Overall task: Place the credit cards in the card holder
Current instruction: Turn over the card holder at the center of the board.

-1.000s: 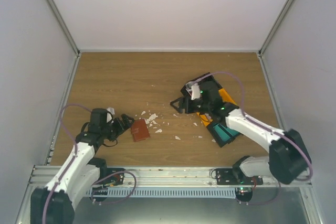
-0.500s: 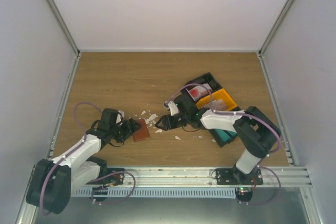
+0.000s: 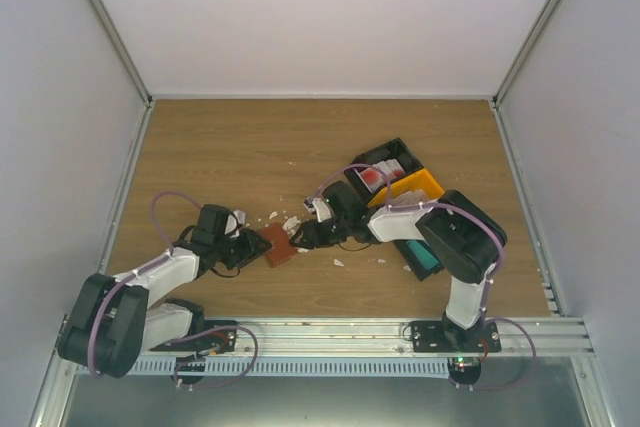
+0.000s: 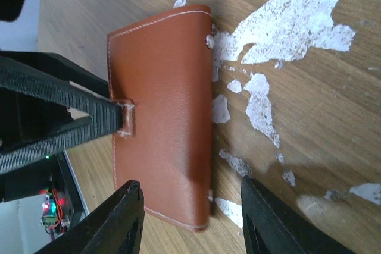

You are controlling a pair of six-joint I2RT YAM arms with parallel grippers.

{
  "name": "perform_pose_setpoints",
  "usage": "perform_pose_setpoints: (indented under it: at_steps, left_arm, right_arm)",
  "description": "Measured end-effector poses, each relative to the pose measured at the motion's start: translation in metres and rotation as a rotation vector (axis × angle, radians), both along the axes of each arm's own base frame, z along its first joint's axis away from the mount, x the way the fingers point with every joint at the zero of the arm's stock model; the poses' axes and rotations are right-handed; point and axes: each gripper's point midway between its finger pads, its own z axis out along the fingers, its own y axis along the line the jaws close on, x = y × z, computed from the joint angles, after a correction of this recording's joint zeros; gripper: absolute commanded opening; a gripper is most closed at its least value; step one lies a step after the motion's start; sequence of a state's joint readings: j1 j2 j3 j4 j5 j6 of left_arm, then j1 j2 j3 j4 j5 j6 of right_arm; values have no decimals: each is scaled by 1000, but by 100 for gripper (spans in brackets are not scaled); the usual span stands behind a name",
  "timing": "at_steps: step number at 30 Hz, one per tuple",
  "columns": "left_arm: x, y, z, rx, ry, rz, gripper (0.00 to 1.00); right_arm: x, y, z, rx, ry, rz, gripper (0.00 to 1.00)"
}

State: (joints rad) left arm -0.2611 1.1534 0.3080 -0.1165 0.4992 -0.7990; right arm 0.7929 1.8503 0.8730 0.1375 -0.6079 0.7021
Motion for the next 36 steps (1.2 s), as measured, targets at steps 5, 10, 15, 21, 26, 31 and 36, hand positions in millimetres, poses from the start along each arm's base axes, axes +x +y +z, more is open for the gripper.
perform_pose_setpoints:
  at_steps: [5, 10, 15, 21, 26, 31, 36]
  left_arm:
    - [0, -14, 5, -74, -16, -57, 31]
    - [7, -24, 17, -131, -75, -102, 4]
    - [9, -30, 26, -163, -121, -140, 0]
    - [12, -39, 56, -221, -196, -198, 0]
    - [18, -54, 124, -333, -354, -280, 0]
    - [16, -66, 188, -440, -483, -356, 0]
    - [11, -75, 207, -499, -506, -401, 8]
  right_arm:
    - [2, 4, 1, 17, 3, -2, 47]
    - [3, 4, 4, 43, 12, 2, 47]
    - [4, -3, 6, 78, 27, -8, 56]
    - [17, -28, 45, 155, -46, -44, 78]
    - [25, -44, 105, 294, -180, -54, 81]
    - [7, -43, 150, 461, -210, -5, 50]
    - [-4, -38, 183, 577, -214, 40, 10]
